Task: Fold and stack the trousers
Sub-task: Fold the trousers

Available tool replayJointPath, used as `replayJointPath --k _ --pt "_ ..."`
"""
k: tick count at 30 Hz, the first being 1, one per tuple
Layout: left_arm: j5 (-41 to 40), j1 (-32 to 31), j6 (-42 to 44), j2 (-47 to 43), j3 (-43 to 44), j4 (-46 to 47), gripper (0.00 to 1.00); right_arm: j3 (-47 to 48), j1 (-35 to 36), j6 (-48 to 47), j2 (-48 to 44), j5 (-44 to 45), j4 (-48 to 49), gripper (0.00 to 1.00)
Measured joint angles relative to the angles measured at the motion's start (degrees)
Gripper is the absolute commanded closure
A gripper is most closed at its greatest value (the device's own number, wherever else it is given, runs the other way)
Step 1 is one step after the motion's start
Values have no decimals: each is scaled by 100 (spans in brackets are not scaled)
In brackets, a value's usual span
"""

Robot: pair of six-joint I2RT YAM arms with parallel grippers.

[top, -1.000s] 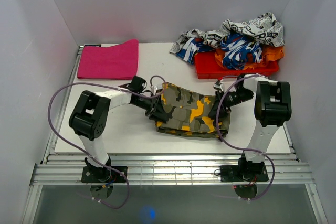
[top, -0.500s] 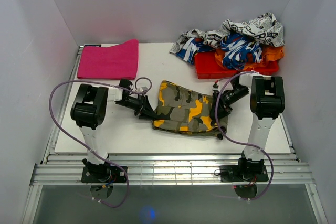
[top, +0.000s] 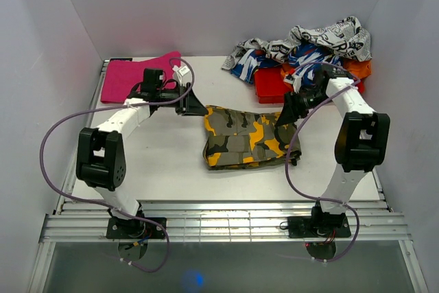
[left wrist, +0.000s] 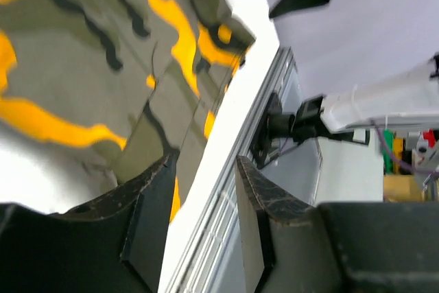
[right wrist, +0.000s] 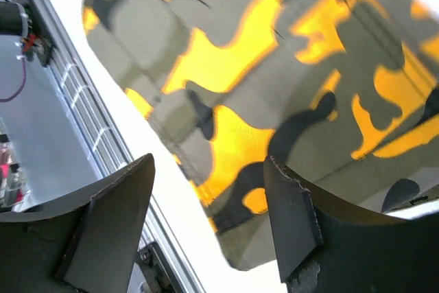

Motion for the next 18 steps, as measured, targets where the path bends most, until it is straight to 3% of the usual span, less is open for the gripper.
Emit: replayJointPath --k 4,8,14,18 --pt "-157 -118 -813 476 391 1049 49 20 0 7 -247 -365 50 34" --pt "-448 -227 -1641 1488 544 1858 48 -170 -24 -83 446 -387 -44 36" --pt "-494 -216 -2046 3032 883 1836 49 -866 -345 181 1237 -289 -7 37" --pt "-330 -96 -1987 3165 1266 1639 49 -887 -354 337 1189 -219 59 36"
